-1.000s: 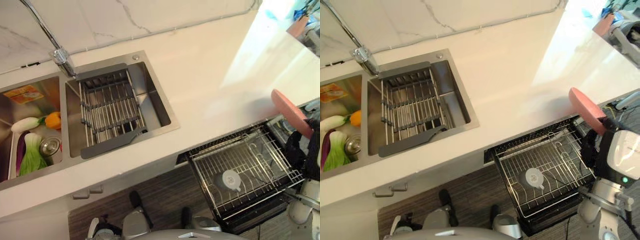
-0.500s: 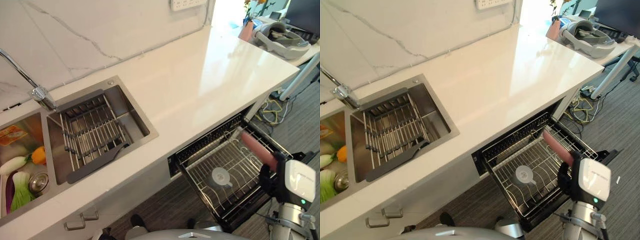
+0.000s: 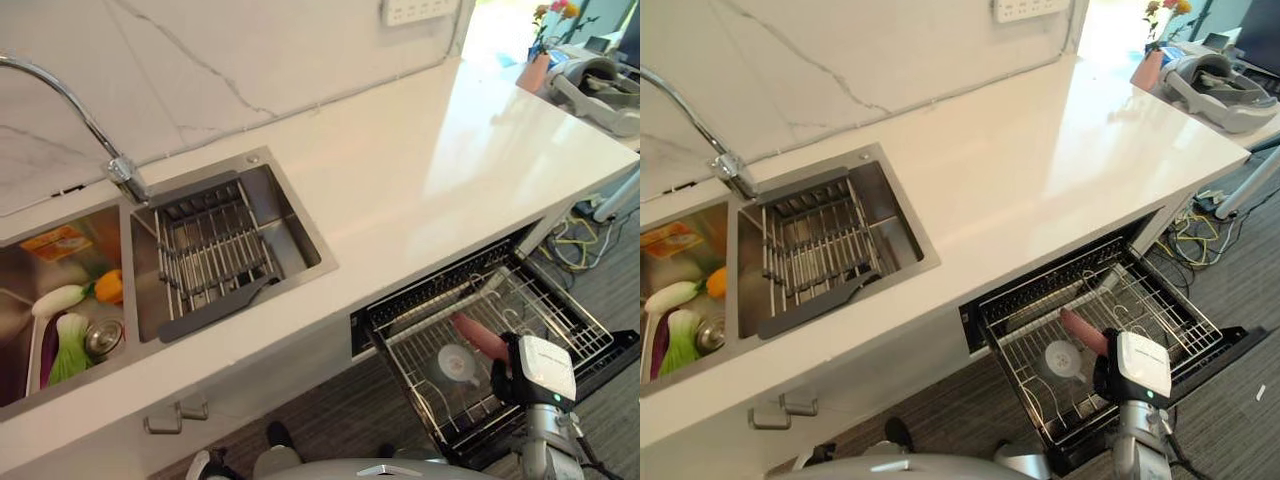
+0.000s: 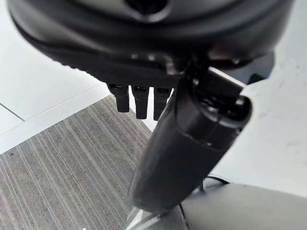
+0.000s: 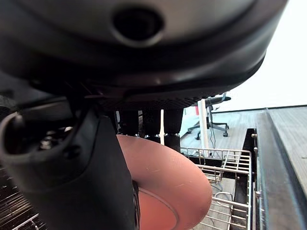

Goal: Place the dishes in the dishwasher.

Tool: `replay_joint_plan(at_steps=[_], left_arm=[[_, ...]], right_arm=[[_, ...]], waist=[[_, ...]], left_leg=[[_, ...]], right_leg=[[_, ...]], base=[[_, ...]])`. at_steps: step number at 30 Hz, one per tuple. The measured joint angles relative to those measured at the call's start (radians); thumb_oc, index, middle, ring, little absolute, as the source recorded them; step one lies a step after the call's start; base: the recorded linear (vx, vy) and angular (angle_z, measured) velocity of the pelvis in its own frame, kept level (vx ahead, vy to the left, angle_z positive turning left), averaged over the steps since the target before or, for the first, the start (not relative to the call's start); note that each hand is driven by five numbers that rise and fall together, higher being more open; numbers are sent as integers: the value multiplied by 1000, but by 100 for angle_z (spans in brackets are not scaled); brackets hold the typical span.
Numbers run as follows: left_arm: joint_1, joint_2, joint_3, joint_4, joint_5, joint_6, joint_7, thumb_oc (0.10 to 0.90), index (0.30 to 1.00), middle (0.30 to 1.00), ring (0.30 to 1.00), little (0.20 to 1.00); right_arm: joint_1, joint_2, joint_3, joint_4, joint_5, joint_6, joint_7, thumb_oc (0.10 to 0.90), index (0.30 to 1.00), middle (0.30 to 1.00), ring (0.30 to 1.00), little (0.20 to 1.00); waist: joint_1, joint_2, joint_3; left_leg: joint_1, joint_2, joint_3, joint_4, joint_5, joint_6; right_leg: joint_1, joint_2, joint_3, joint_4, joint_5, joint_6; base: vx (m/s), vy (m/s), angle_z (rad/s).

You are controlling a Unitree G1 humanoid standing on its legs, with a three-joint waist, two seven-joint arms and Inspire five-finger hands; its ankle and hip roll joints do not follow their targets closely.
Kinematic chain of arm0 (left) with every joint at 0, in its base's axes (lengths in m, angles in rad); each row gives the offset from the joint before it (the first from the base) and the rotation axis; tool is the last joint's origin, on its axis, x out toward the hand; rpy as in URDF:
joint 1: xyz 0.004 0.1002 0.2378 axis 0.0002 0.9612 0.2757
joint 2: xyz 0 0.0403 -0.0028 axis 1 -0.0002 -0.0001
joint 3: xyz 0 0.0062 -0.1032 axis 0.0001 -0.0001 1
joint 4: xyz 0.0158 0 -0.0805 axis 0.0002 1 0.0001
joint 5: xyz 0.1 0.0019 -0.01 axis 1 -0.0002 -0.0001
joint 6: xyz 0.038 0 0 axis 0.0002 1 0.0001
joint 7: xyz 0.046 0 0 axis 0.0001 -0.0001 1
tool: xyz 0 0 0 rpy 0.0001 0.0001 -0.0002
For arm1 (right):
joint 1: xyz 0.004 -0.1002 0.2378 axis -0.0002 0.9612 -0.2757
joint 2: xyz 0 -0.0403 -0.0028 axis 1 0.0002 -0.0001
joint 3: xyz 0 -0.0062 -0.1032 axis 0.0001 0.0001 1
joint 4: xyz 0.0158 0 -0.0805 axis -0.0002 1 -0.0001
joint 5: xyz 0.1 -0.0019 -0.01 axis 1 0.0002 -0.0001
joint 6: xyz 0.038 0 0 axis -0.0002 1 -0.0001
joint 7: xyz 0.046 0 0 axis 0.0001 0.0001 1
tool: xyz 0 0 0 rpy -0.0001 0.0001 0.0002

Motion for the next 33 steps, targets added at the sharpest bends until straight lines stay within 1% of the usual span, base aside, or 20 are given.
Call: replay_joint_plan(at_steps=[1, 2, 3, 6, 12, 14, 17, 18, 20, 23, 24, 26, 27, 28, 29, 30, 33], left_arm=[[0, -1, 0, 0, 0, 0, -5, 800, 900, 900, 900, 900], [0, -1, 0, 0, 0, 1, -8, 800, 900, 900, 900, 900], [1, -2, 0, 0, 1, 0, -13, 800, 900, 900, 900, 900], [2, -2, 0, 0, 2, 1, -23, 800, 900, 900, 900, 900], [2, -4, 0, -1, 19, 1, -32, 800, 900, 900, 900, 900], [-1, -6, 0, -1, 19, 1, -34, 800, 900, 900, 900, 900], [-2, -12, 1, -1, 19, 2, -35, 800, 900, 900, 900, 900], [2, -14, 0, 0, 19, 5, -36, 800, 900, 900, 900, 900], [2, -13, 1, 0, 21, 10, -36, 800, 900, 900, 900, 900], [4, -12, 1, 0, 21, 10, -35, 800, 900, 900, 900, 900], [5, -10, 1, 0, 21, 10, -35, 800, 900, 900, 900, 900], [4, -8, 1, 0, 21, 12, -29, 800, 900, 900, 900, 900], [3, -8, 1, 1, 21, 15, -29, 800, 900, 900, 900, 900], [3, -8, 1, 1, 21, 15, -29, 800, 900, 900, 900, 900], [0, -8, 0, 1, 21, 22, -30, 800, 900, 900, 900, 900], [-1, -9, 0, 1, 21, 24, -29, 800, 900, 900, 900, 900], [3, -9, -2, 2, 22, 24, -29, 800, 900, 900, 900, 900]], right_arm=[[-6, 0, 0, 10, 0, 3, 0, 400, 300, 300, 300, 300], [-8, 0, 0, 11, 0, 5, 0, 500, 451, 451, 451, 451], [-17, 0, 0, 12, 0, 5, 0, 800, 900, 900, 900, 900], [-22, 0, 0, 21, 0, 6, 0, 800, 900, 900, 900, 900], [-14, 0, -9, 20, 2, 4, 0, 800, 900, 900, 900, 900], [14, 1, -44, -17, 4, 4, 0, 800, 900, 900, 900, 900], [69, 5, -118, -148, 14, 4, -2, 800, 900, 900, 900, 900], [82, 7, -160, -207, 17, -6, -27, 800, 900, 900, 900, 900], [89, 9, -202, -262, 23, -9, -34, 800, 900, 900, 900, 900], [108, 12, -261, -317, 23, -20, -72, 800, 900, 900, 900, 900], [108, 15, -276, -314, 31, -18, -93, 800, 900, 900, 900, 900], [126, 34, -314, -275, 70, -35, -118, 800, 900, 900, 900, 900], [132, 40, -334, -231, 93, -36, -123, 800, 900, 900, 900, 900], [132, 40, -334, -231, 93, -36, -123, 800, 900, 900, 900, 900], [138, 41, -348, -170, 111, -27, -130, 800, 900, 900, 900, 900], [150, 55, -373, -80, 144, -4, -131, 800, 900, 900, 900, 900], [155, 83, -391, 34, 195, 5, -146, 800, 900, 900, 900, 900]], waist=[[3, 1, 0], [8, 2, 1], [15, 3, 8], [22, 4, 15], [21, 5, 16], [17, 10, 21], [3, 19, 30], [-5, 18, 33], [-18, 14, 35], [-19, 14, 35], [-22, 9, 37], [-23, 6, 37], [-27, 5, 38], [-27, 5, 38], [-29, 5, 37], [-37, 5, 38], [-52, 5, 37]], left_leg=[[0, 0, -2, 0, 0, -1], [0, 0, -5, 0, 0, -1], [1, 0, -14, 0, 1, -2], [1, 1, -19, 2, 2, -4], [1, 2, -27, 2, 5, -5], [-2, 1, -35, 1, 6, -7], [-6, 0, -48, 2, 8, -8], [-3, 1, -48, 3, 8, -8], [2, 3, -48, 3, 7, -9], [5, 8, -44, 5, 8, -10], [7, 15, -40, 7, 8, -11], [7, 22, -40, 8, 9, -15], [7, 23, -40, 8, 10, -16], [7, 23, -40, 8, 10, -16], [8, 24, -39, 8, 10, -16], [10, 25, -37, 7, 10, -17], [15, 27, -32, 6, 9, -18]], right_leg=[[1, 0, -2, 0, 0, 0], [3, 1, -5, 0, 0, 0], [10, 3, -12, 0, 0, 0], [13, 5, -15, 0, -1, -1], [18, 8, -21, 0, 0, -1], [20, 8, -28, 0, 0, -1], [23, 8, -40, 0, 0, -1], [25, 9, -39, 0, 0, -1], [30, 11, -38, -1, -1, -2], [31, 14, -32, 0, -2, -3], [30, 19, -24, 0, -1, -3], [30, 24, -21, 0, -2, -3], [30, 26, -21, 0, -2, -3], [30, 26, -21, 0, -2, -3], [30, 27, -20, 1, -1, -3], [30, 28, -18, 1, -2, -3], [32, 29, -13, 1, -2, -3]], base=[[-10, -14, 6], [-16, -24, 12], [-13, -20, 14], [-9, -13, 6], [-12, -8, 3], [-16, -16, 11], [-2, -3, 11], [0, 0, 0], [0, 0, 0], [-10, -6, -5], [-15, -16, -10], [-5, -9, -4], [0, 0, 0], [0, 0, 0], [0, 0, 0], [5, -18, -4], [-13, -2, -6]])
